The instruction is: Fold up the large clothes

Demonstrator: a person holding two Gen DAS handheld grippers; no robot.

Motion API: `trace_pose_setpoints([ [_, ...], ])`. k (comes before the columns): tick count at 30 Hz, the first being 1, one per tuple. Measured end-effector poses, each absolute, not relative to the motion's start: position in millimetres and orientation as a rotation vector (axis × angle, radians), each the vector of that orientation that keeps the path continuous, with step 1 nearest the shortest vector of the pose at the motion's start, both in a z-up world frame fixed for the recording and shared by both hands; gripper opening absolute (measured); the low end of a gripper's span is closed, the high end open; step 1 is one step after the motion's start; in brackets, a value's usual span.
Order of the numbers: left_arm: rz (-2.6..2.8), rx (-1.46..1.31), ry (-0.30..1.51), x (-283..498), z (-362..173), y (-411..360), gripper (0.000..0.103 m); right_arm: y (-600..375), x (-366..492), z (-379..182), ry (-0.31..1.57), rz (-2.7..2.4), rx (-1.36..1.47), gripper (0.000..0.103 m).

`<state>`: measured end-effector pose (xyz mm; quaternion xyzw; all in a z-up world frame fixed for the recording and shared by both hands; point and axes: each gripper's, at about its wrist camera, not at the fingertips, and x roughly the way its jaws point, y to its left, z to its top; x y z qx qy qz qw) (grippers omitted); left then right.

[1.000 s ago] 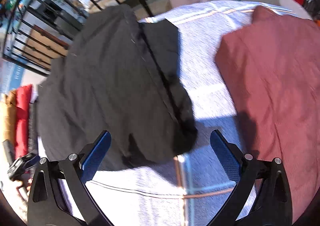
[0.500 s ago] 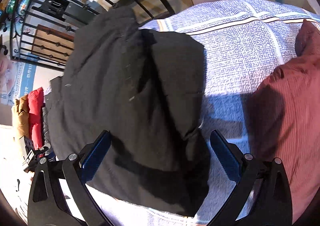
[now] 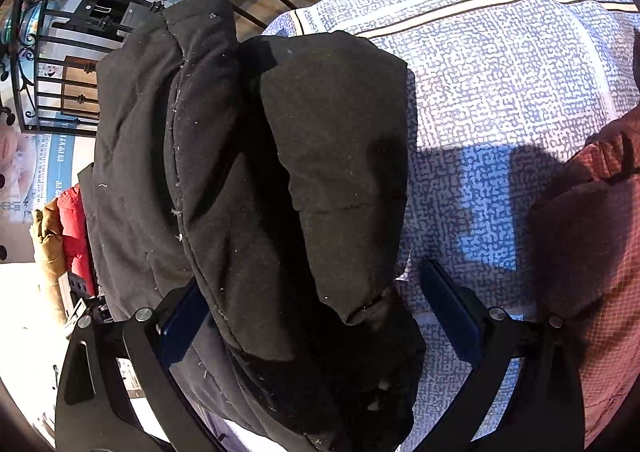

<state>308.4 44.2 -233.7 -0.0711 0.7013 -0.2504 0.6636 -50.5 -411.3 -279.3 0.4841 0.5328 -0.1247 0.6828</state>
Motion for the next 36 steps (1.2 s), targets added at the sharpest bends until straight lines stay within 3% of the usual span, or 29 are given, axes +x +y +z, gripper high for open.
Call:
trace_pose_setpoints([
  [12,-0.574,-0.082,1.553,335,-237,12,0.097,-415,-43,-281,1.205,-0.265,1.041,0.099],
  [19,-0.594,-0.057,1.537,333,-232,-4,0.073,-412,-38,-280,1.208,-0.273,1.010,0.098],
  [20,-0.596,-0.051,1.535,332,-229,-6,0.070,-410,-38,-278,1.203,-0.272,1.010,0.093],
  [21,-0.598,-0.046,1.533,331,-225,-11,0.064,-409,-38,-277,1.195,-0.263,1.014,0.080],
  [23,-0.603,-0.025,1.523,329,-219,-18,0.055,-403,-35,-269,1.166,-0.250,1.038,0.066],
  [27,-0.615,0.045,1.497,321,-208,-38,0.037,-394,-38,-258,1.147,-0.284,1.019,0.048],
  [30,-0.625,0.085,1.467,314,-195,-56,0.028,-388,-45,-248,1.113,-0.313,1.022,0.036],
  [36,-0.665,0.065,1.383,293,-162,-59,0.022,-367,-58,-218,1.073,-0.344,0.978,0.028],
])
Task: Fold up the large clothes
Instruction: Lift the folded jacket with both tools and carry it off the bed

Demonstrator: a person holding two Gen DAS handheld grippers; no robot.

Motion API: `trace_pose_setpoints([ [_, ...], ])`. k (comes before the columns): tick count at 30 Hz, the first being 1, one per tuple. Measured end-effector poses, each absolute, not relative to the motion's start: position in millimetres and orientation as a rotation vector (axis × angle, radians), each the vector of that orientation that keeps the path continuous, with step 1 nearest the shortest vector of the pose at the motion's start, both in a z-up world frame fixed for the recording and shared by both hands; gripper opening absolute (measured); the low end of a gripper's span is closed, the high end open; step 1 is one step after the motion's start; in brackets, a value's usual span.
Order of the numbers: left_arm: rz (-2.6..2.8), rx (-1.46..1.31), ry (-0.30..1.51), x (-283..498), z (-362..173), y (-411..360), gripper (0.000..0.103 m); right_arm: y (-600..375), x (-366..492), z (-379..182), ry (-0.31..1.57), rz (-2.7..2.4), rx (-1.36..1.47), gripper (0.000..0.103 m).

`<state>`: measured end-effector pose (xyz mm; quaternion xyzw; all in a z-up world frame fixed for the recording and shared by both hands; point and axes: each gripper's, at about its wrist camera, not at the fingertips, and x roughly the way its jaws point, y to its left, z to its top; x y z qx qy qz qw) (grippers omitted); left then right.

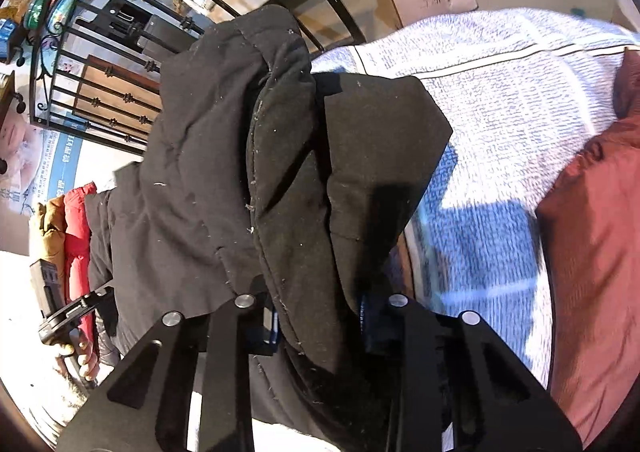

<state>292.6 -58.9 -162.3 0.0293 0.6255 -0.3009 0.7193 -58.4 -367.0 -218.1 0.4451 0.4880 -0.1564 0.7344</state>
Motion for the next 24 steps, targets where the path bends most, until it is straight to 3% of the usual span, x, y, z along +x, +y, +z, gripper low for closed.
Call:
trace_pose_setpoints([
  [9,-0.752,0.060,1.311,220,-107,-43,0.020,-298,-124,-152,1.018,-0.259,0.992,0.026],
  [17,-0.707,0.064,1.398,160,-122,14,0.020,-241,-216,-160,1.054,-0.281,1.094,0.026],
  [24,-0.740,0.113,1.361,167,-109,-2,0.020,-224,-206,-138,1.044,-0.299,1.020,0.026],
])
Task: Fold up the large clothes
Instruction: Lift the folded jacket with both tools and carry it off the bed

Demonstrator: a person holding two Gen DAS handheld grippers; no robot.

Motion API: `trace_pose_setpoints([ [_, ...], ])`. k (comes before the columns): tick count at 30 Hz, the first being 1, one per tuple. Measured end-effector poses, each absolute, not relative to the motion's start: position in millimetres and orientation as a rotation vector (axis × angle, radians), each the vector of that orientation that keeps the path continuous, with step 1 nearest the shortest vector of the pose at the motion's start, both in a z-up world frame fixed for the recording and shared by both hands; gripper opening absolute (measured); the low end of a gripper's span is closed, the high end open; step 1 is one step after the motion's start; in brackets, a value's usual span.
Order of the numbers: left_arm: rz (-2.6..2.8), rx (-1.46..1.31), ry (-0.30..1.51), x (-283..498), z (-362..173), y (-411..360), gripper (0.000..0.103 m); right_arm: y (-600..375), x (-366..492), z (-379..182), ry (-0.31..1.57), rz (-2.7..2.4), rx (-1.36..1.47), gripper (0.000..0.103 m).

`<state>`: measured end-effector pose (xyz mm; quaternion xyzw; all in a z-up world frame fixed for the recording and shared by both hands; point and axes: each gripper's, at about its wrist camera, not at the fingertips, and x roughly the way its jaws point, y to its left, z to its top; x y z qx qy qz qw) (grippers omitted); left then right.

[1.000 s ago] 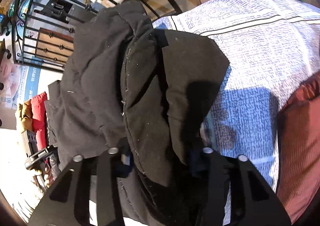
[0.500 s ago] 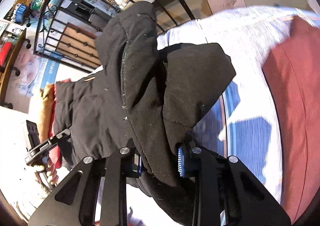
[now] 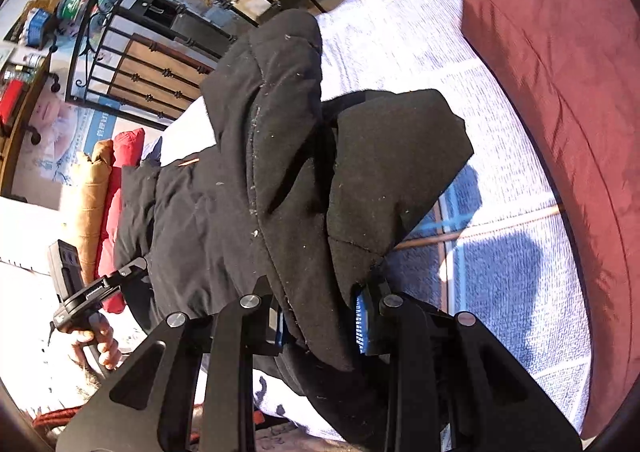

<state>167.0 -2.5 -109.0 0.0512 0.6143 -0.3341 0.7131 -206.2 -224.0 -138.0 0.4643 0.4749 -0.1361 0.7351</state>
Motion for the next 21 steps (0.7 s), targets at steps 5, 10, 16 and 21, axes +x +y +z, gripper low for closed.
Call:
trace_pose_setpoints([
  [5,-0.805,0.061,1.272,183,-79,7,0.020,-217,-187,-106,1.007,-0.271,0.983,0.025],
  [10,-0.841,0.006,1.176,213,-27,48,0.019,-204,-141,-59,0.970,-0.200,0.926,0.025],
  [16,-0.767,-0.059,0.989,251,77,176,0.019,-161,10,36,0.877,0.030,0.783,0.025],
  [21,-0.562,-0.112,0.724,250,185,320,0.019,-93,156,127,0.797,0.318,0.650,0.025],
])
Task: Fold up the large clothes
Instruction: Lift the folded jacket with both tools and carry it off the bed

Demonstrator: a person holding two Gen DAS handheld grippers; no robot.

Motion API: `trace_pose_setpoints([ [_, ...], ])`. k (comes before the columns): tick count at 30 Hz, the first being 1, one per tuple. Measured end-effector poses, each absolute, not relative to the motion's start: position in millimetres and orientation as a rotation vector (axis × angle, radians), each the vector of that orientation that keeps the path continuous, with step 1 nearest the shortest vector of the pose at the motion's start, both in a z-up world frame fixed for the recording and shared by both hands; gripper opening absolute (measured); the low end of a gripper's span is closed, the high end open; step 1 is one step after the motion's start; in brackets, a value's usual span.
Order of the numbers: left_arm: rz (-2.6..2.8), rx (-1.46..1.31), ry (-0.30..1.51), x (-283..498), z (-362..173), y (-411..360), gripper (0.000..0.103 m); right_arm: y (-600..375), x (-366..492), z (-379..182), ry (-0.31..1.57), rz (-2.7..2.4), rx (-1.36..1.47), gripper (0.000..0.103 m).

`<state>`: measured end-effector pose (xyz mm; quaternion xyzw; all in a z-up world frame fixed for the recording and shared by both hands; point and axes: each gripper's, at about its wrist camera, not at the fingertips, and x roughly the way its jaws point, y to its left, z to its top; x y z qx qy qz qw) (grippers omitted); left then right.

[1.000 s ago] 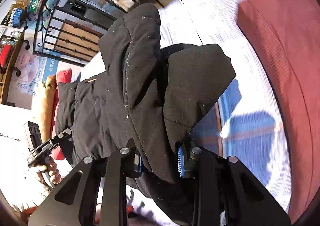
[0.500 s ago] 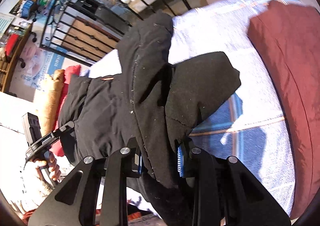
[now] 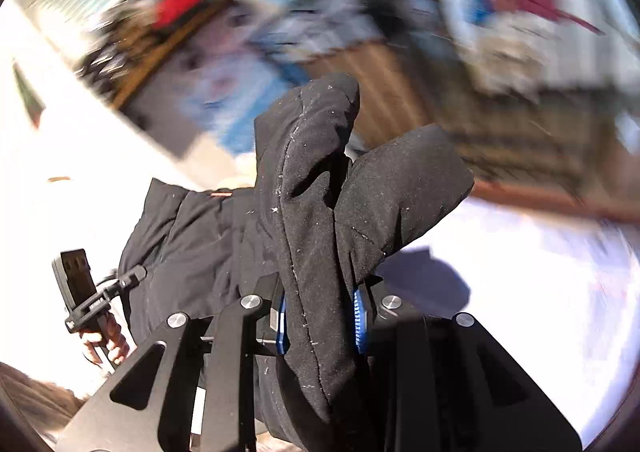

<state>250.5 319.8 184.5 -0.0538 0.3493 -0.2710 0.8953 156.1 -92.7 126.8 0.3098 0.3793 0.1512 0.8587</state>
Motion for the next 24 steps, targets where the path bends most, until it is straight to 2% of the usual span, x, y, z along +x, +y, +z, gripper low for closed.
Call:
trace_pose_setpoints([
  [4,-0.392,-0.157,0.592,235,230,395,0.019,-22,272,192,0.780,0.546,0.528,0.025],
  [9,-0.182,-0.188,0.538,228,216,464,0.020,68,401,209,0.802,0.709,0.379,0.025],
  [13,-0.093,-0.359,0.669,264,138,505,0.020,111,475,155,0.949,0.730,0.377,0.025],
  [15,-0.039,-0.419,0.764,282,90,511,0.020,124,506,97,1.083,0.617,0.333,0.025],
  [18,0.005,-0.467,0.773,285,51,522,0.022,113,525,37,1.180,0.521,0.424,0.027],
  [20,-0.050,-0.616,0.755,283,45,541,0.022,93,530,14,1.185,0.522,0.576,0.027],
  [24,-0.075,-0.450,0.731,281,77,522,0.023,84,515,37,1.122,0.575,0.570,0.026],
])
